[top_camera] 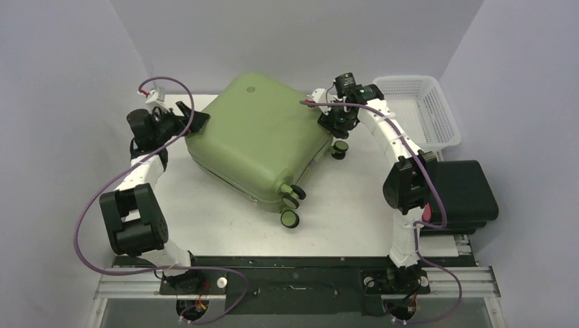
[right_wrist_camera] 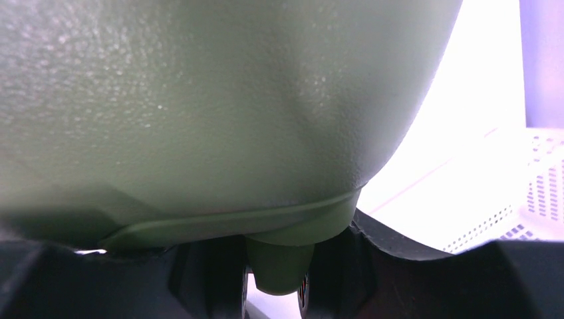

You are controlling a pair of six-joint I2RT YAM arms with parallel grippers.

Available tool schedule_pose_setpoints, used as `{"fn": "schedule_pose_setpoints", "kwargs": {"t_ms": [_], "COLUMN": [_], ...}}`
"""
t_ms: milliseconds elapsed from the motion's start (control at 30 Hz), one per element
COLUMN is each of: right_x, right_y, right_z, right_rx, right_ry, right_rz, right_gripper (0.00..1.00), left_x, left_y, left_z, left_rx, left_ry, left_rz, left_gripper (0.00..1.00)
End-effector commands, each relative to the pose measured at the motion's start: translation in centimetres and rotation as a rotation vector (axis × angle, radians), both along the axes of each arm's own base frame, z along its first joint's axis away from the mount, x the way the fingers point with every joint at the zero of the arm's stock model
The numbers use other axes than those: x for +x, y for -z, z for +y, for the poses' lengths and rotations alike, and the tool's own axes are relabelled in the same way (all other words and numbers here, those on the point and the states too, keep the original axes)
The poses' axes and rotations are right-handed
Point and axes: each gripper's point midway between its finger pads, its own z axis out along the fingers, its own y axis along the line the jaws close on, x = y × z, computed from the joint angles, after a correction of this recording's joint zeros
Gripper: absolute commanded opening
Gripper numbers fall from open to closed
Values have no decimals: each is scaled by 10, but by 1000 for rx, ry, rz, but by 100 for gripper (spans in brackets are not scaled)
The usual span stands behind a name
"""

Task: Open, take out, and arrange the luggage
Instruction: Adjust the luggage at the center of the board.

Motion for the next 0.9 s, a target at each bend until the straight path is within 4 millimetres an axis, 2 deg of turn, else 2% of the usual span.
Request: {"fn": "schedule_pose_setpoints", "kwargs": {"t_ms": [0,133,233,433,533,667,800,867], "right_x": [8,24,28,37,48,59,66,69], "right_y": [-20,-27,-32,-58,-79,-97,-113,-123], "right_z": [109,122,132,149,143,135,125,117], "right_rx": [165,201,229,227,225,215,193,168], "right_ry": [-78,-16,-14,-1,59,105,150,174], "right_rz": [-125,-190,-213,-329,-435,-520,-589,-628], "right_gripper": [14,14,14,15,15,15,16,21], "left_x": [-44,-42,-44,-65,-83,-105,-116,-121], "left_y": [6,0,-8,-20,-26,-23,-25,-24], "left_z": [-23,1,11,13,5,-4,-6,-9], "left_rx": [-115,-96,-75,-70,-60,-37,-9,-16], "left_ry": [194,116,79,75,101,122,122,132], "left_rz": [129,114,98,84,68,68,73,83], "left_gripper": [97,96,96,96,96,96,96,96]}}
